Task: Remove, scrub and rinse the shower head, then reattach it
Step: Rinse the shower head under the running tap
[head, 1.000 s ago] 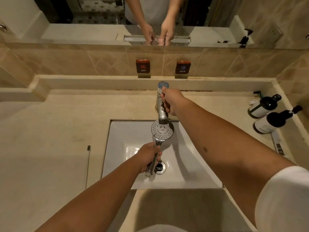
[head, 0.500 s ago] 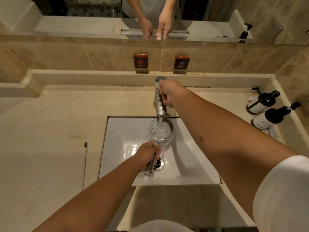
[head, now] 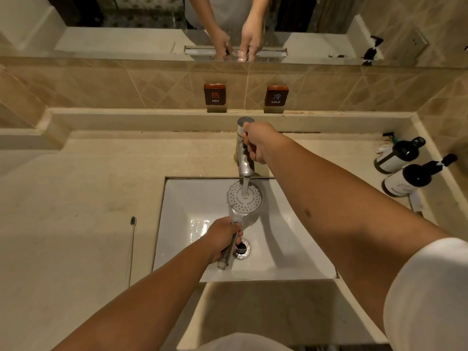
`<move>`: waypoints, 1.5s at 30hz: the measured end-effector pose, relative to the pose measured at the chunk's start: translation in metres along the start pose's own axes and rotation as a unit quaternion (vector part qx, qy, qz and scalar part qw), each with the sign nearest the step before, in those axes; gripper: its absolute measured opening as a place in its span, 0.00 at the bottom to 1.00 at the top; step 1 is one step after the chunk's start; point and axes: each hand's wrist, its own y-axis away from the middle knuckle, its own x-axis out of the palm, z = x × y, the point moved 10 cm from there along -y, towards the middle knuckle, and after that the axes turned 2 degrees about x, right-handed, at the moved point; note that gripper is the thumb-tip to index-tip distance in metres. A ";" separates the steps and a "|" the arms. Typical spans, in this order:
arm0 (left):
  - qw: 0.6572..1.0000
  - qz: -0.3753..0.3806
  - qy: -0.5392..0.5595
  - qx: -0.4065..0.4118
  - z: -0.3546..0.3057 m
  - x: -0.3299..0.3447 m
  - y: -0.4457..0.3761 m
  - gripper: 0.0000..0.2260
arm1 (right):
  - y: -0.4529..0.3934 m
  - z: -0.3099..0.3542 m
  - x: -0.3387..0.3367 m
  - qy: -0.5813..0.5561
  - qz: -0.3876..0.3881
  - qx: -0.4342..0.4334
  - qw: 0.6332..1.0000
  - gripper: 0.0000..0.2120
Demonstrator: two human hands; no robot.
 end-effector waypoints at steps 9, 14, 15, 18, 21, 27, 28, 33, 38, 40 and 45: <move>1.000 0.000 0.014 -0.007 0.003 -0.005 0.003 0.06 | 0.004 -0.002 -0.002 0.013 -0.013 0.024 1.000 0.12; 1.000 -0.003 0.010 -0.013 0.007 -0.008 0.005 0.06 | 0.005 0.001 -0.002 0.040 -0.012 0.016 0.999 0.11; 1.000 -0.002 0.007 -0.014 0.007 -0.008 0.005 0.06 | 0.005 0.003 -0.002 0.046 -0.011 0.012 0.999 0.10; 1.000 0.003 0.000 -0.021 0.009 -0.008 0.006 0.06 | 0.004 0.003 0.000 0.058 -0.007 0.014 0.998 0.08; 1.000 0.011 -0.005 -0.028 0.010 -0.007 0.007 0.06 | 0.005 -0.001 -0.002 0.028 -0.008 0.024 0.999 0.11; 0.999 0.026 0.006 -0.029 0.008 -0.004 0.007 0.06 | 0.007 -0.002 -0.003 0.017 -0.011 0.020 1.000 0.12; 0.999 0.027 0.003 -0.028 0.007 -0.003 0.006 0.06 | 0.007 -0.001 -0.002 0.022 -0.011 0.018 1.000 0.12; 0.999 0.028 -0.013 -0.024 0.002 -0.004 0.004 0.07 | 0.007 0.000 -0.002 0.021 -0.007 0.023 0.999 0.11; 1.000 0.019 -0.009 -0.023 -0.002 -0.006 0.002 0.07 | 0.005 -0.003 0.000 0.013 -0.002 0.021 1.000 0.11; 1.000 0.014 -0.012 -0.023 -0.002 -0.007 0.002 0.08 | 0.004 -0.003 0.000 0.013 -0.002 0.024 1.000 0.12; 1.000 0.014 -0.005 -0.023 -0.004 -0.006 0.002 0.07 | 0.003 -0.005 -0.003 0.016 -0.005 0.034 0.999 0.17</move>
